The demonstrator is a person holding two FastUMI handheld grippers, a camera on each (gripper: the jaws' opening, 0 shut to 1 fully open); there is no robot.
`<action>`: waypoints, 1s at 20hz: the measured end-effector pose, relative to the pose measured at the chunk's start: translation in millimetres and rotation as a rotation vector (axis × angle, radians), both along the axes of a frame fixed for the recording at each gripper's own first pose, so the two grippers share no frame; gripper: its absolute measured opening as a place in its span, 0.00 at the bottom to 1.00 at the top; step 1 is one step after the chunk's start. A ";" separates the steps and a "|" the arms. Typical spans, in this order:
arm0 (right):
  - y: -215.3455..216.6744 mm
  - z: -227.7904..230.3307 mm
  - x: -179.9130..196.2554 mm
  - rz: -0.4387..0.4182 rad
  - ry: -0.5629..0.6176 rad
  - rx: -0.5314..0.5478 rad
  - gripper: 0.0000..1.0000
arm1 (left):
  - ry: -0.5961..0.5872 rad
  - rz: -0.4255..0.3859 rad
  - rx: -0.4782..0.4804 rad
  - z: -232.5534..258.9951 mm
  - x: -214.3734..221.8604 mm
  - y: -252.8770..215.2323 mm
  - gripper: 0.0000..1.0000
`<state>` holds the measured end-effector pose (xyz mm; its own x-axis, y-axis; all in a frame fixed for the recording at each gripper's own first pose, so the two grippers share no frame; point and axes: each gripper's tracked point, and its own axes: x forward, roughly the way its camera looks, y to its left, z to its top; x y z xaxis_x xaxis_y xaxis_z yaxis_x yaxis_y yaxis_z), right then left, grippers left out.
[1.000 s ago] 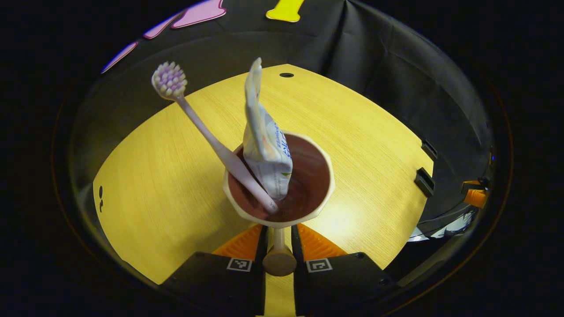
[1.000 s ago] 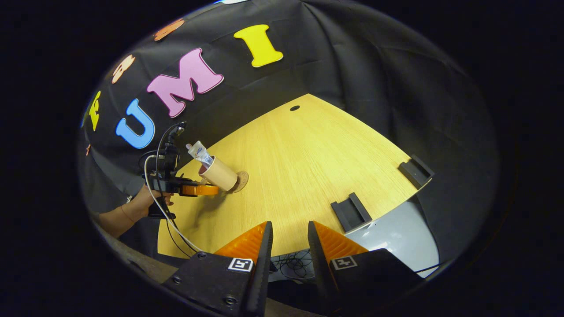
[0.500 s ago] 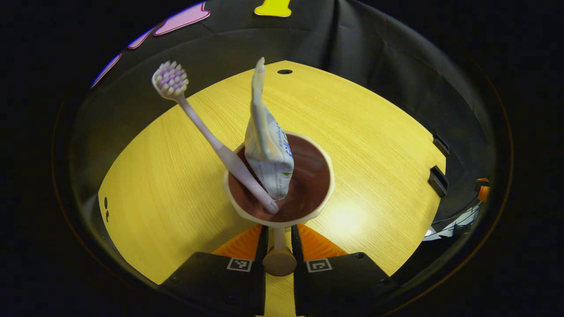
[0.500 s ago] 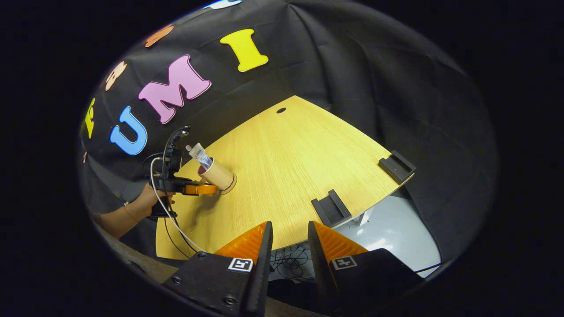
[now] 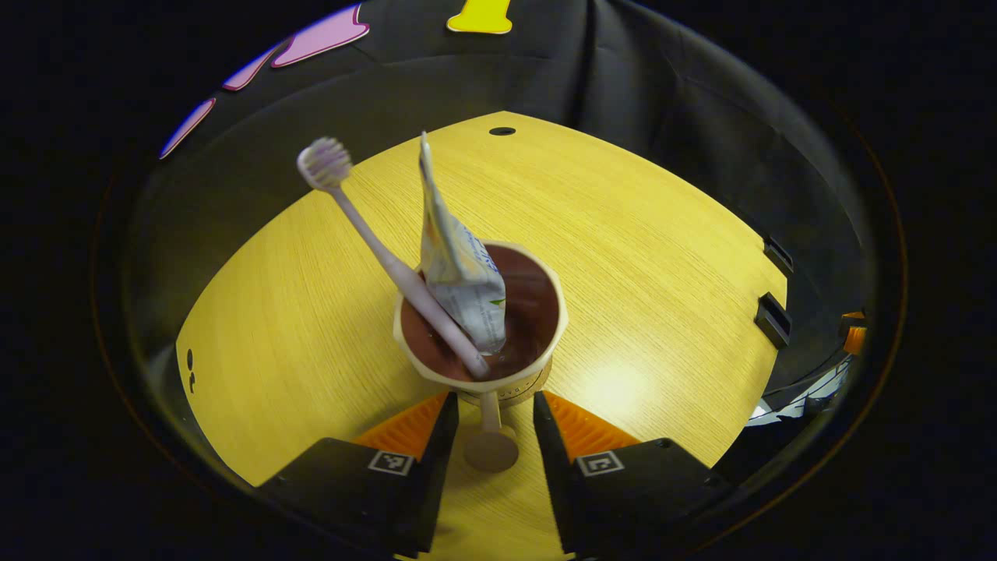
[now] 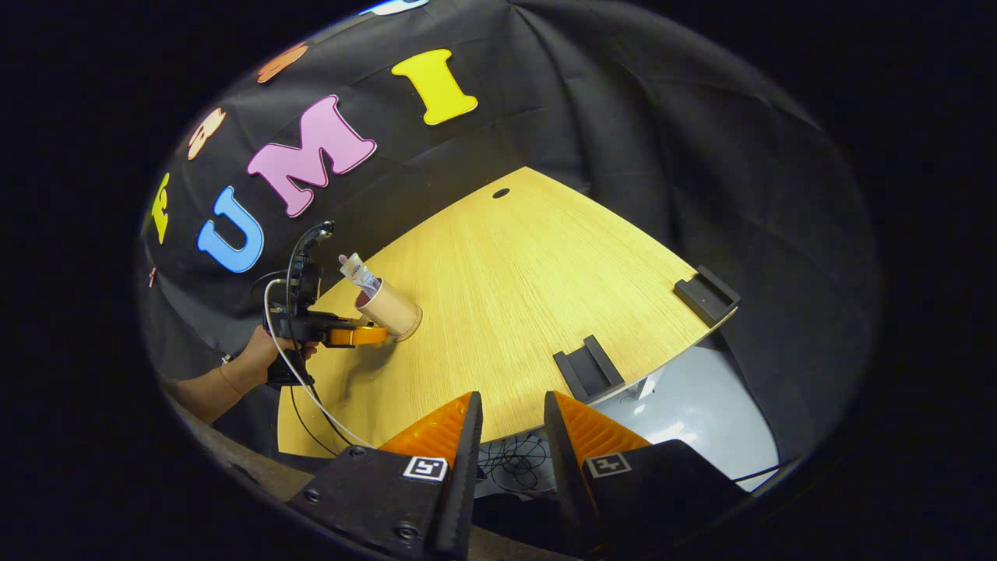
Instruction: Put the toothbrush and toothpaste on the desktop into the cup, then pick up the cup and place it on the coaster on the desktop.
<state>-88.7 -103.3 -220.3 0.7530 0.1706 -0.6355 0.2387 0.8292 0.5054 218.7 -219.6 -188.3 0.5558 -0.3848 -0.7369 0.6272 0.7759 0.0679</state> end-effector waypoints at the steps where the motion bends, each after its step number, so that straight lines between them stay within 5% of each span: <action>1: 1.4 0.0 1.6 0.006 -0.001 0.000 0.49 | -0.007 0.004 -0.004 3.2 -2.4 1.0 0.67; 4: 5.9 1.1 7.5 0.028 -0.009 0.005 0.49 | -0.025 0.019 -0.030 12.7 -14.5 4.8 0.94; 6: 10.8 2.4 12.5 0.047 -0.016 0.009 0.49 | -0.051 0.034 -0.053 22.0 -24.1 11.8 1.00; 12: 37.0 6.8 33.5 0.144 -0.036 0.020 0.49 | -0.145 0.080 -0.143 59.6 -60.9 42.0 1.00; 20: 85.4 15.8 70.3 0.334 -0.074 0.013 0.52 | -0.224 0.269 -0.255 87.7 -113.0 105.5 1.00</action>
<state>-18.3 -18.0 -204.5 0.6982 0.4237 -0.5770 -0.0832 0.8486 0.5225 105.6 -114.1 -100.6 0.7964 -0.3585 -0.4871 0.3921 0.9193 -0.0356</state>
